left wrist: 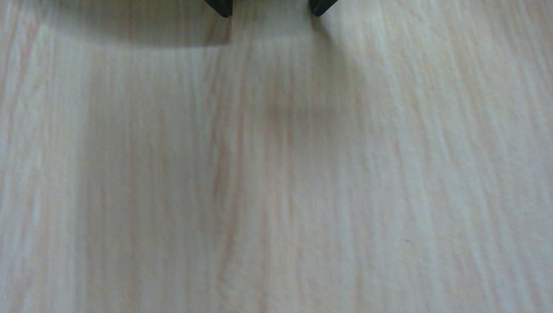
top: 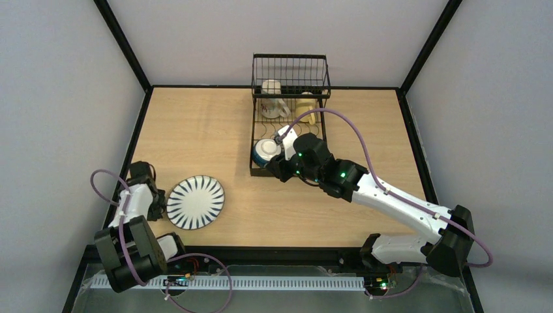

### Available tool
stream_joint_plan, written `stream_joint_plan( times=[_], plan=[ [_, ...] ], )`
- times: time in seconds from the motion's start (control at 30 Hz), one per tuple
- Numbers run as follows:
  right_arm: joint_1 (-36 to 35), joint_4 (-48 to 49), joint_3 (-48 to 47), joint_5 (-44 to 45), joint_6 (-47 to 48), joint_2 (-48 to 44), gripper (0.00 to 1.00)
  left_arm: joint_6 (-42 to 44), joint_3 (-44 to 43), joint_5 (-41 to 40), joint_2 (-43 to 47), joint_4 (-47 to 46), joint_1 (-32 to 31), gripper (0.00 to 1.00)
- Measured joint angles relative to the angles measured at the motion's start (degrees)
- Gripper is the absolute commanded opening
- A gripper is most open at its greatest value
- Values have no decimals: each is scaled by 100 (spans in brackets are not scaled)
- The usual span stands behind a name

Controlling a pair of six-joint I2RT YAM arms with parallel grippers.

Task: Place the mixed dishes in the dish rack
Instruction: Move the plate to the corner of the board.

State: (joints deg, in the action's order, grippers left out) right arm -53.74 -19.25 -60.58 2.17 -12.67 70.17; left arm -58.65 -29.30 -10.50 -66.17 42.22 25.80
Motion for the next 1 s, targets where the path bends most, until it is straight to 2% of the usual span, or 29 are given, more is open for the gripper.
stream_joint_plan(
  times=[0.47,0.83,1.0],
  plan=[
    [0,0,0,46,-120,0,100,-564,-212,-157,-380,-229,-1515,66],
    [0,0,0,52,-216,0,100,-957,-708,-142,-1097,-334,-3018,67],
    [0,9,39,48,-258,0,100,-1097,-879,-129,-1320,-372,-3429,67]
  ],
)
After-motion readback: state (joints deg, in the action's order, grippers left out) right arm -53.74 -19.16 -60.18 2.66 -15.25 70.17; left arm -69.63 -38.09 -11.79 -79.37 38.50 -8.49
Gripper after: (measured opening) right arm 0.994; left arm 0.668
